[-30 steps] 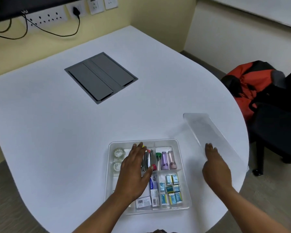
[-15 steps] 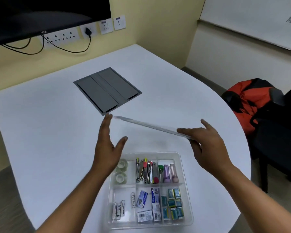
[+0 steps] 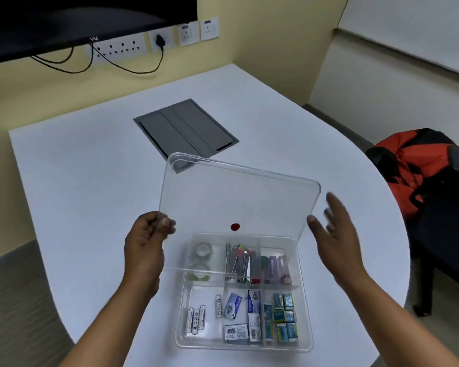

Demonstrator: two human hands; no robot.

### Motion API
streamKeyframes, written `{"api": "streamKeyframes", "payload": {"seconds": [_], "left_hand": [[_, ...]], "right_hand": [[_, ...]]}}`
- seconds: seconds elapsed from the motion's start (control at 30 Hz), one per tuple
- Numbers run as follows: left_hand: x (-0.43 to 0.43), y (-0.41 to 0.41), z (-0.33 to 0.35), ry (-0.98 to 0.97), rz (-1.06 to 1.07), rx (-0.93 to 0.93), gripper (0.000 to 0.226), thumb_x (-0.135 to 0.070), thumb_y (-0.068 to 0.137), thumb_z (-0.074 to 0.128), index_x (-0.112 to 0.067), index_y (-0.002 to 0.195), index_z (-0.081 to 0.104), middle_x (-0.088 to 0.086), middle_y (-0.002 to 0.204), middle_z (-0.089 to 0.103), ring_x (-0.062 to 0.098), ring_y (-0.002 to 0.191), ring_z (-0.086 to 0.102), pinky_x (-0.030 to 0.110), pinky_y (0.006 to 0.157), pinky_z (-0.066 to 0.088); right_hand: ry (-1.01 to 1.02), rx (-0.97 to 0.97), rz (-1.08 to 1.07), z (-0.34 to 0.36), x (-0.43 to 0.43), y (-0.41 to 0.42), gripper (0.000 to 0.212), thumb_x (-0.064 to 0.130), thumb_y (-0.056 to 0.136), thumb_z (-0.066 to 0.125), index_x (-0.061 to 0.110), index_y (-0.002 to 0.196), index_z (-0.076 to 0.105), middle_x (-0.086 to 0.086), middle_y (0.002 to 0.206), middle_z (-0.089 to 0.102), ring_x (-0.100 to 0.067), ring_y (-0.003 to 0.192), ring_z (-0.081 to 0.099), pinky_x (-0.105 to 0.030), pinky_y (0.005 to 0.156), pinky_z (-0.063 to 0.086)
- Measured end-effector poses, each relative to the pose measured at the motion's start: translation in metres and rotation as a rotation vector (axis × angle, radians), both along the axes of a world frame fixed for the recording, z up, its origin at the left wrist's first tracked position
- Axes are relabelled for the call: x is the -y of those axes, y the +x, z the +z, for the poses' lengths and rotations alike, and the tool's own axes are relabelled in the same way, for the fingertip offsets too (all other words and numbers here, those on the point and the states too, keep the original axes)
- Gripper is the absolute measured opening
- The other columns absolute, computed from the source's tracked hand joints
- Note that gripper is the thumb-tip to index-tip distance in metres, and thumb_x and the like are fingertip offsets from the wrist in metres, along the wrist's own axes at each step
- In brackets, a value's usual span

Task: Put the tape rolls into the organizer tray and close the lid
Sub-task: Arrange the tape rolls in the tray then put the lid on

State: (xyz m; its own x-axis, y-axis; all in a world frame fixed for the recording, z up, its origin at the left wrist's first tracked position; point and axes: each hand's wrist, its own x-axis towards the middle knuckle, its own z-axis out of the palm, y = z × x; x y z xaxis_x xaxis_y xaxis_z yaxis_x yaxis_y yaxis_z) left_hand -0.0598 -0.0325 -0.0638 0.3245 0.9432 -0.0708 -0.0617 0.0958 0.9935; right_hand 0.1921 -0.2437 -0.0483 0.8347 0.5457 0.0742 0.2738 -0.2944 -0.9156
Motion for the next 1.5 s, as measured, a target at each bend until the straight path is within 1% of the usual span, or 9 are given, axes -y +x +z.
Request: {"api": "streamKeyframes", "payload": {"seconds": [0.17,0.27,0.47,0.67,1.0,1.07,1.17,1.27,1.5], "left_hand": [[0.009,-0.002,-0.017,-0.227,-0.059,-0.032,0.015,-0.008,0.093,0.056,-0.02,0.087,0.063,-0.002,0.076,0.071,0.013,0.07,0.067,0.031,0.075,0.049],[0.017,-0.006,-0.03,-0.185,-0.089,-0.166,0.021,-0.005,0.091,0.058,-0.024,0.1,0.06,0.003,0.078,0.074,0.018,0.072,0.07,0.029,0.071,0.052],[0.033,-0.022,-0.065,0.046,-0.199,-0.579,0.026,-0.019,0.08,0.075,-0.027,0.102,0.062,-0.001,0.076,0.069,0.018,0.075,0.065,0.026,0.067,0.048],[0.047,-0.034,-0.092,0.179,-0.328,-0.737,0.05,-0.026,0.075,0.079,-0.026,0.12,0.058,-0.009,0.098,0.057,0.003,0.087,0.057,0.019,0.072,0.043],[0.031,-0.043,-0.105,0.301,-0.599,-1.037,0.085,-0.053,0.07,0.074,-0.02,0.141,0.041,-0.002,0.129,0.047,0.015,0.12,0.048,0.034,0.097,0.045],[0.031,-0.043,-0.103,0.347,-0.624,-1.075,0.094,-0.057,0.067,0.074,-0.021,0.144,0.034,-0.002,0.135,0.042,0.015,0.122,0.046,0.033,0.097,0.045],[0.033,-0.045,-0.101,0.494,-0.72,-1.124,0.12,-0.063,0.056,0.075,-0.031,0.15,0.007,-0.003,0.157,0.014,0.018,0.136,0.035,0.033,0.104,0.04],[0.041,-0.046,-0.102,0.596,-0.887,-1.177,0.138,-0.072,0.048,0.072,-0.038,0.143,-0.022,-0.008,0.158,-0.022,0.018,0.145,0.018,0.034,0.109,0.035],[0.028,-0.029,-0.103,0.626,-0.993,-1.246,0.142,-0.076,0.051,0.071,-0.024,0.147,-0.021,0.0,0.151,-0.037,0.018,0.147,-0.008,0.034,0.117,0.021]], "right_hand": [[0.047,-0.385,0.042,-0.035,0.014,-0.014,0.039,0.016,0.098,0.052,0.024,0.136,0.048,-0.003,0.126,0.064,-0.017,0.101,0.069,-0.032,0.086,0.055],[0.055,-0.414,-0.023,-0.045,0.021,-0.02,0.054,0.007,0.097,0.053,0.029,0.144,0.037,0.002,0.117,0.066,-0.018,0.094,0.071,-0.029,0.076,0.059],[-0.235,-0.311,-0.108,-0.068,0.042,-0.026,0.052,0.01,0.088,0.065,0.032,0.132,0.051,0.0,0.114,0.07,-0.013,0.1,0.067,-0.037,0.089,0.052],[-0.401,-0.33,-0.087,-0.09,0.064,-0.043,0.07,0.024,0.079,0.078,0.031,0.14,0.043,-0.001,0.136,0.057,-0.017,0.125,0.052,-0.038,0.097,0.045],[-0.734,-0.197,0.169,-0.098,0.061,-0.043,0.091,0.045,0.077,0.075,0.025,0.15,0.024,-0.01,0.149,0.041,-0.028,0.132,0.044,-0.038,0.103,0.04],[-0.852,-0.11,0.255,-0.096,0.057,-0.044,0.108,0.053,0.073,0.075,0.022,0.153,0.009,-0.009,0.16,0.018,-0.029,0.143,0.026,-0.039,0.109,0.033],[-0.957,0.14,0.514,-0.099,0.057,-0.047,0.132,0.068,0.059,0.073,0.024,0.152,-0.01,0.001,0.157,-0.017,-0.019,0.147,-0.011,-0.035,0.117,0.012],[-1.069,0.23,0.697,-0.103,0.057,-0.054,0.146,0.078,0.046,0.071,0.023,0.151,-0.014,-0.001,0.157,-0.022,-0.019,0.147,-0.014,-0.033,0.117,0.009],[-1.148,0.35,0.773,-0.103,0.037,-0.043,0.155,0.073,0.047,0.079,0.013,0.147,-0.023,-0.012,0.157,-0.025,-0.026,0.146,-0.018,-0.035,0.116,0.003]]}}
